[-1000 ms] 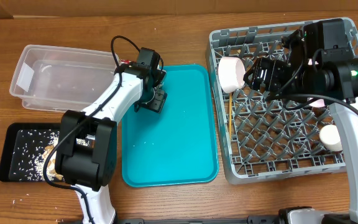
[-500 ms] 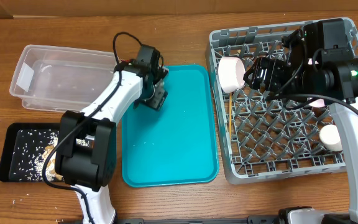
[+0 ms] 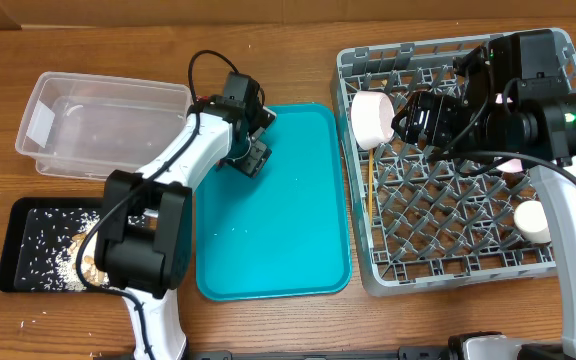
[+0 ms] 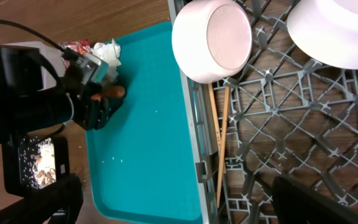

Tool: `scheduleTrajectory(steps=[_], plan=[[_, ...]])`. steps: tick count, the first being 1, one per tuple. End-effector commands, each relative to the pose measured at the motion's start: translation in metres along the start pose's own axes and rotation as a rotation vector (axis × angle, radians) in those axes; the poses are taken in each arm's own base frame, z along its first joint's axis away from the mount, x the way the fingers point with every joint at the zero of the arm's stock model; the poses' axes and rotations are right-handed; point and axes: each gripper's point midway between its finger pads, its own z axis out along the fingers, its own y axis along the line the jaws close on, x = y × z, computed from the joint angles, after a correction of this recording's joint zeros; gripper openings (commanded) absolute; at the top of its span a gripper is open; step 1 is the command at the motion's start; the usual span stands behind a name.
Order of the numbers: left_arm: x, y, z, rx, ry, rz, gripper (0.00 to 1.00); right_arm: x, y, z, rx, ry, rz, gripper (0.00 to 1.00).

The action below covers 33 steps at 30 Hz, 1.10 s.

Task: Sort waste into correct bins and load items into the dishwasher

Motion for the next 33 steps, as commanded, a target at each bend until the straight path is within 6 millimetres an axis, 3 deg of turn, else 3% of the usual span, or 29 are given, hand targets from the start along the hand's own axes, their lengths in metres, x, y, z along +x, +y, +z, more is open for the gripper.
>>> scheduleTrajectory(steps=[1,5,9,11,13,14,20,23,26,33], plan=[[0.011,-0.009,0.005,0.058,0.043,0.022,0.63,-0.002,0.003,-0.004,-0.002,-0.018,-0.017,1.00],[0.017,-0.019,0.004,0.115,0.064,0.018,0.54,-0.002,0.003,-0.004,-0.002,-0.017,-0.017,1.00],[0.027,-0.025,0.002,0.135,0.113,-0.104,0.49,0.000,0.002,-0.004,-0.001,-0.012,-0.015,1.00],[0.034,-0.027,0.001,0.137,0.144,-0.152,0.40,0.000,0.002,-0.004,0.001,-0.009,-0.014,1.00],[0.040,-0.029,0.000,0.140,0.173,-0.182,0.23,0.000,0.002,-0.004,0.000,-0.011,-0.014,1.00],[0.042,-0.029,0.000,0.141,0.182,-0.193,0.21,0.000,0.002,-0.004,0.000,-0.012,-0.015,1.00],[0.048,-0.031,-0.011,0.142,0.216,-0.228,0.25,-0.001,0.002,-0.004,-0.002,-0.015,-0.016,1.00],[0.042,-0.029,-0.026,0.137,0.214,-0.268,0.21,-0.001,0.002,-0.004,-0.001,-0.014,-0.015,1.00],[0.038,-0.027,-0.052,0.131,0.216,-0.328,0.10,-0.001,0.002,-0.004,-0.001,-0.014,-0.015,1.00],[0.047,-0.018,-0.111,0.075,0.197,-0.444,0.04,-0.001,0.002,-0.004,-0.001,-0.014,-0.015,1.00]])
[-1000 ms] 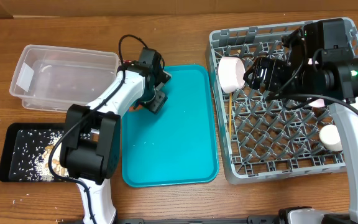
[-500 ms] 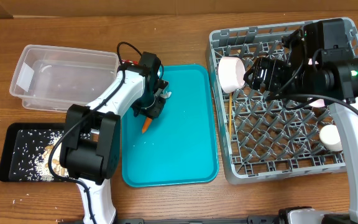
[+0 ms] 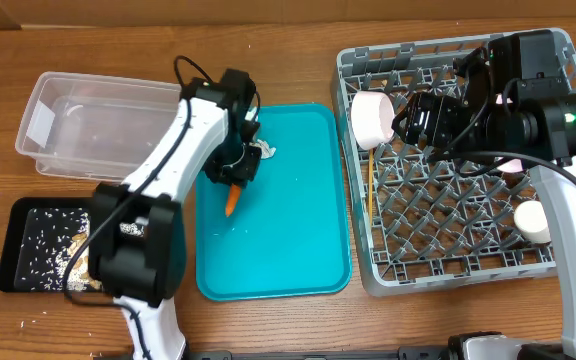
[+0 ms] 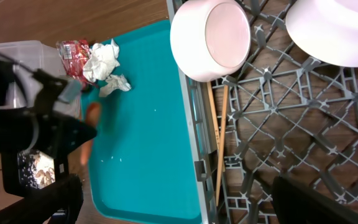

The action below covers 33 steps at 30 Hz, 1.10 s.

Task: Sort waste into correct bins and load items into the dishwasher
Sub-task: 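Carry the carrot left and drop it onto the black tray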

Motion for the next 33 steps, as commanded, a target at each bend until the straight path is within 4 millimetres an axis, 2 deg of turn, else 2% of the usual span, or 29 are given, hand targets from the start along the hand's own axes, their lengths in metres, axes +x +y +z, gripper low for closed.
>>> scheduleTrajectory(steps=[1,6,10,14,17,22,28,33], plan=[[0.007,0.006,-0.045,-0.013,-0.088,-0.108,0.04,-0.002,0.003,-0.005,-0.006,-0.018,-0.017,1.00],[0.038,0.028,-0.071,-0.064,-0.075,-0.227,0.04,-0.002,0.003,-0.005,-0.007,-0.019,-0.017,1.00],[0.051,0.063,-0.089,-0.152,-0.108,-0.341,0.04,-0.002,0.003,-0.005,-0.007,-0.019,-0.017,1.00],[0.057,0.089,-0.088,-0.177,-0.096,-0.422,0.04,-0.002,0.003,-0.005,-0.006,-0.019,-0.017,1.00],[0.064,0.108,-0.078,-0.175,-0.073,-0.485,0.04,-0.002,0.003,-0.005,-0.006,-0.018,-0.017,1.00],[0.082,0.136,-0.043,-0.162,-0.016,-0.640,0.04,-0.002,0.003,-0.005,-0.006,-0.018,-0.017,1.00],[0.100,0.156,-0.009,-0.070,0.024,-0.825,0.04,-0.003,0.004,-0.005,-0.007,-0.020,-0.018,1.00],[0.119,0.182,0.013,-0.049,0.032,-0.976,0.04,-0.002,0.003,-0.005,-0.006,-0.018,-0.017,1.00]])
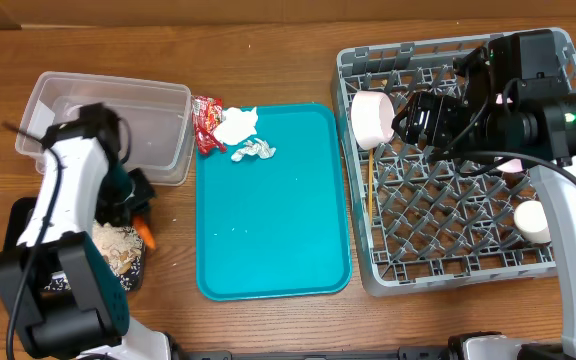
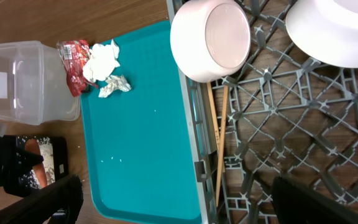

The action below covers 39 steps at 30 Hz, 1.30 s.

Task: Sort waste into correct bins and load items into the dishwasher
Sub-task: 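Carry the carrot left and drop it onto the black tray, then move the left gripper back toward the crumpled wrappers on the tray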

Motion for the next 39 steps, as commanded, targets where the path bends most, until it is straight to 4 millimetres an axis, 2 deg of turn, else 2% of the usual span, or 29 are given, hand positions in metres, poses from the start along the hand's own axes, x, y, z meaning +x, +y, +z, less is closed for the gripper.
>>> scheduleTrajectory(steps=[1,7,12,13,14,15,16,23,25,28,32,36,39], plan=[[0.000,0.019,0.011,0.027,0.018,-0.133,0.04,-0.001,0.003,-0.004,-0.006,-0.015,-0.017,1.00],[-0.006,0.045,0.031,0.053,0.023,-0.270,0.04,-0.002,0.003,-0.004,-0.006,-0.016,-0.017,1.00],[-0.009,0.052,0.022,0.060,0.029,-0.296,0.04,-0.004,0.004,-0.005,-0.010,-0.027,-0.021,1.00],[-0.010,0.052,0.017,0.060,0.029,-0.296,0.08,-0.004,0.004,-0.005,-0.010,-0.027,-0.021,1.00],[-0.012,0.052,0.012,0.063,0.022,-0.293,0.38,-0.004,0.004,-0.005,-0.010,-0.027,-0.021,1.00],[-0.015,0.052,0.006,0.066,0.013,-0.290,0.93,-0.004,0.004,-0.005,-0.010,-0.027,-0.020,1.00],[-0.019,0.052,-0.001,0.070,0.003,-0.286,1.00,-0.004,0.004,-0.005,-0.010,-0.027,-0.020,1.00],[-0.042,0.049,-0.050,0.110,-0.082,-0.282,1.00,-0.001,0.003,-0.004,-0.006,-0.016,-0.017,1.00],[-0.043,0.035,-0.066,0.189,-0.077,-0.271,1.00,-0.002,0.003,-0.004,-0.002,-0.018,-0.018,1.00],[-0.038,0.002,-0.091,0.340,-0.063,-0.216,1.00,-0.003,0.001,-0.004,0.008,-0.022,-0.017,1.00],[-0.024,-0.070,-0.126,0.533,-0.161,0.160,1.00,-0.008,0.002,-0.005,0.004,-0.042,-0.024,1.00],[0.003,-0.140,-0.140,0.556,-0.282,0.564,1.00,-0.010,0.004,-0.005,-0.002,-0.053,-0.019,1.00],[0.025,-0.194,-0.147,0.582,-0.355,0.742,1.00,-0.010,0.004,-0.005,-0.003,-0.052,-0.019,1.00]])
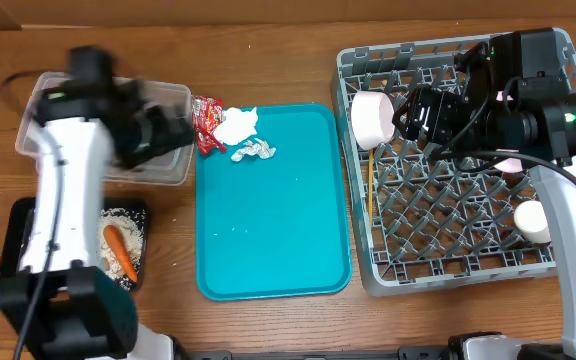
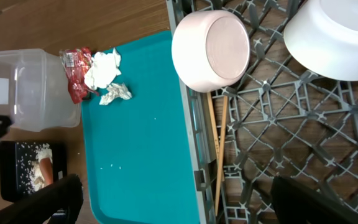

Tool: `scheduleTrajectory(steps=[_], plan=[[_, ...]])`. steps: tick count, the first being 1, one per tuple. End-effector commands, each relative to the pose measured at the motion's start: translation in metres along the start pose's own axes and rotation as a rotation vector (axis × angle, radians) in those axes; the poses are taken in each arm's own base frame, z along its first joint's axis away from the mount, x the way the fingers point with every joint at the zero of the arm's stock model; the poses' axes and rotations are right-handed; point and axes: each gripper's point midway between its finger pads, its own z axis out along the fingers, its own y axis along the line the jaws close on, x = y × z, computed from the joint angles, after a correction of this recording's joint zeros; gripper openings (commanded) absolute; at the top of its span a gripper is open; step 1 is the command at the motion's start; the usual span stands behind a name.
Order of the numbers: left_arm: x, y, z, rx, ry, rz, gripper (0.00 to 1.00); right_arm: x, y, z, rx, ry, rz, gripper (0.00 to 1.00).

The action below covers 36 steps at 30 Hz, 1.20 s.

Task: Sort waste into correct bins and load items into the dishwasher
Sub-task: 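Move the left gripper back toward the crumpled wrappers on the tray, then grasp the white crumpled tissue with the left gripper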

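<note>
An orange carrot [image 1: 118, 251] lies on the rice in the black tray [image 1: 13, 262]; the right wrist view also shows the carrot [image 2: 45, 169]. My left gripper [image 1: 160, 135] is motion-blurred over the right end of the clear plastic bin [image 1: 58, 110], its fingers apparently spread and empty. A red wrapper [image 1: 204, 113], white paper [image 1: 236, 125] and crumpled foil [image 1: 253, 151] sit at the far left corner of the teal tray [image 1: 273, 220]. My right gripper [image 2: 179, 208] hangs open over the rack's left edge, near the pink bowl [image 2: 210, 48].
The grey dish rack [image 1: 448, 250] holds the pink bowl [image 1: 372, 119], a white bowl [image 2: 340, 34], wooden chopsticks [image 2: 219, 149] along its left side and a white cup [image 1: 531, 222] at the right. Bare wood lies between the bins and the tray.
The carrot, held by my left gripper at the black tray's right edge, now lies loose in that tray. The left gripper has moved up over the clear bin. The right arm shifted slightly.
My left gripper was down on the carrot among the trash at the teal tray's far left corner. Then it held the carrot over the tray, then beside the black tray. Now the carrot rests in the black tray and the gripper is away from it.
</note>
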Motion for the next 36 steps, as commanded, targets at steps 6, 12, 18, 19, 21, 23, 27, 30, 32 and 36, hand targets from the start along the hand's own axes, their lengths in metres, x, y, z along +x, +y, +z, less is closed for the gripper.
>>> scheduleTrajectory(steps=[6,12,18,19,21,23,27,30,32,36], plan=[[-0.039,-0.098,0.039,-0.049,-0.227,0.387,1.00,0.003,0.001,-0.005,0.006,0.001,0.013,1.00],[-0.059,-0.122,0.112,-0.075,-0.278,0.516,1.00,0.004,0.000,-0.005,0.008,0.006,0.015,1.00],[-0.038,-0.092,0.191,-0.135,-0.135,0.511,0.95,0.011,-0.003,-0.005,0.022,0.033,0.020,1.00],[-0.035,-0.087,0.198,-0.147,-0.121,0.508,0.95,0.011,-0.003,-0.005,0.021,0.034,0.021,1.00],[-0.032,-0.081,0.207,-0.155,-0.100,0.503,0.94,0.011,-0.003,-0.005,0.021,0.032,0.020,1.00],[-0.028,-0.078,0.210,-0.158,-0.085,0.502,0.94,0.010,-0.002,-0.005,0.020,0.029,0.019,1.00],[-0.024,-0.076,0.213,-0.164,-0.067,0.501,0.88,0.007,-0.001,-0.005,0.016,0.018,0.016,1.00],[-0.016,-0.069,0.217,-0.176,-0.027,0.496,0.84,0.005,-0.001,-0.005,0.013,0.010,0.013,1.00],[-0.009,-0.065,0.218,-0.185,0.005,0.492,0.82,0.005,-0.001,-0.005,0.013,0.010,0.013,1.00],[0.000,-0.056,0.214,-0.222,0.049,0.488,0.85,0.006,-0.001,-0.005,0.014,0.013,0.014,1.00]])
